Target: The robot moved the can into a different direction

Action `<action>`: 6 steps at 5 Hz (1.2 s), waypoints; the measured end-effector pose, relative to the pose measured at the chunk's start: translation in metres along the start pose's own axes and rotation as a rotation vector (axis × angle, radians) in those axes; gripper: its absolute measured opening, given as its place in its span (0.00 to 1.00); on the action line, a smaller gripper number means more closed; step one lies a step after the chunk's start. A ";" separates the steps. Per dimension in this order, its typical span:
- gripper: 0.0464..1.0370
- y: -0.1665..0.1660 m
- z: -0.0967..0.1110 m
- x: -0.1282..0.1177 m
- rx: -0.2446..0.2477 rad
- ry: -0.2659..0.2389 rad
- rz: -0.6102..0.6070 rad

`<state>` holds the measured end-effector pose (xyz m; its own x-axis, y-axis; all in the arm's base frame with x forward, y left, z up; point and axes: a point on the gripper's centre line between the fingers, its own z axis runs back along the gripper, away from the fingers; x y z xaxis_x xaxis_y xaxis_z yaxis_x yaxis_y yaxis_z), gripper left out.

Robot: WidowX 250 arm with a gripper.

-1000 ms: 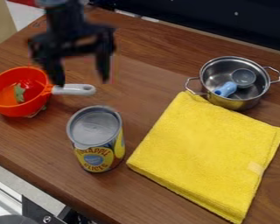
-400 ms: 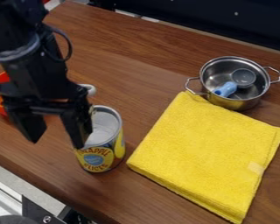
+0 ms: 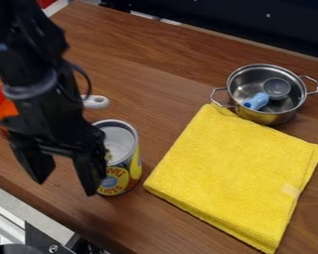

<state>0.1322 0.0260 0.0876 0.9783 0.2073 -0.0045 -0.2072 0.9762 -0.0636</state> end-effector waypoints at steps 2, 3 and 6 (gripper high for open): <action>0.96 -0.010 -0.016 0.010 0.023 -0.031 -0.012; 0.96 -0.011 -0.019 0.017 0.023 -0.026 0.017; 0.96 -0.018 -0.015 0.075 0.031 -0.051 0.126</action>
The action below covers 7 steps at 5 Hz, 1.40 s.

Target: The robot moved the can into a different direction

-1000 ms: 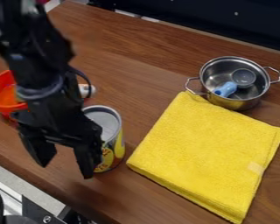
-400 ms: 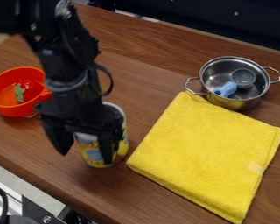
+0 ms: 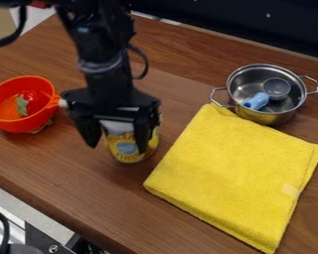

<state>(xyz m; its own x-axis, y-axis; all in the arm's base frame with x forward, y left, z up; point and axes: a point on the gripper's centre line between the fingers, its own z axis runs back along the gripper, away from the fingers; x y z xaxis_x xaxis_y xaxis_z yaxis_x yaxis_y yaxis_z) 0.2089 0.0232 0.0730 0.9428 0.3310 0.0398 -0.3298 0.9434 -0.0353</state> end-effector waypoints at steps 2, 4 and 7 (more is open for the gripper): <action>0.96 -0.012 -0.002 0.035 0.010 0.000 0.073; 0.96 -0.027 -0.005 0.078 0.017 -0.022 0.142; 0.96 -0.039 -0.011 0.133 0.019 -0.067 0.213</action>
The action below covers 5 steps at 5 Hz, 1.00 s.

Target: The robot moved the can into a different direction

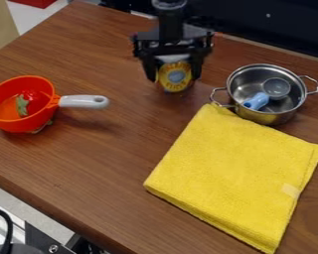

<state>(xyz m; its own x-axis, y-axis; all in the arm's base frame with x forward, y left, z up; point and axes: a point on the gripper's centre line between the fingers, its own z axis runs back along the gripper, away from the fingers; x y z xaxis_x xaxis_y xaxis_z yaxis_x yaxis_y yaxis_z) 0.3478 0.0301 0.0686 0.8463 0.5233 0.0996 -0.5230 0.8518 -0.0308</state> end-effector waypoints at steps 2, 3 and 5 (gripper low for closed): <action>0.96 -0.014 0.002 0.023 -0.007 -0.012 0.043; 0.96 -0.013 0.002 0.021 -0.005 -0.001 0.042; 0.96 0.012 0.012 -0.004 -0.002 0.055 0.085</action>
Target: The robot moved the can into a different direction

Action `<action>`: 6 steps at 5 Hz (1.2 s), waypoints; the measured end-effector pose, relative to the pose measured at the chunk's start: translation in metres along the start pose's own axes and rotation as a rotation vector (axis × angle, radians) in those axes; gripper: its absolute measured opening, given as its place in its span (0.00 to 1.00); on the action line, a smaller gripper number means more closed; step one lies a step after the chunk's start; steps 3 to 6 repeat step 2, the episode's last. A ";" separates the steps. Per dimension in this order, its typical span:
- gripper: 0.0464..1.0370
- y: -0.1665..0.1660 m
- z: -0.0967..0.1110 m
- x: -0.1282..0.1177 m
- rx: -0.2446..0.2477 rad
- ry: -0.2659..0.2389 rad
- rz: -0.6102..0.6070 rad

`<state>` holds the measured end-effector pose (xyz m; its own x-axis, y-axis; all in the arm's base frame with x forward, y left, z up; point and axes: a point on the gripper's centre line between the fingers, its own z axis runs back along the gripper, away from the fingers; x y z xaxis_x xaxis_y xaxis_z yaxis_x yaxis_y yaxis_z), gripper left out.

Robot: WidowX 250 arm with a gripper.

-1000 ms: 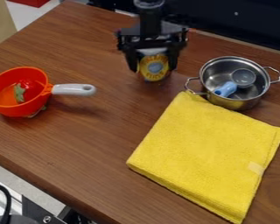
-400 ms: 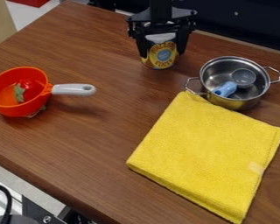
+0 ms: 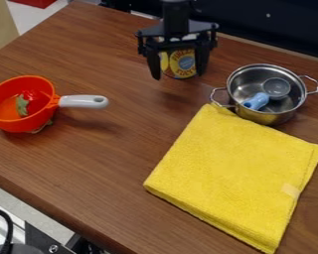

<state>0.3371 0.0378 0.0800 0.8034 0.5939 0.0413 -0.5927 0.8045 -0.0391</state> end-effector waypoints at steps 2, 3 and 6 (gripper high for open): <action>0.96 0.046 0.004 0.007 0.026 -0.045 0.206; 0.96 0.046 0.004 0.007 0.026 -0.045 0.206; 0.96 0.046 0.004 0.007 0.026 -0.045 0.206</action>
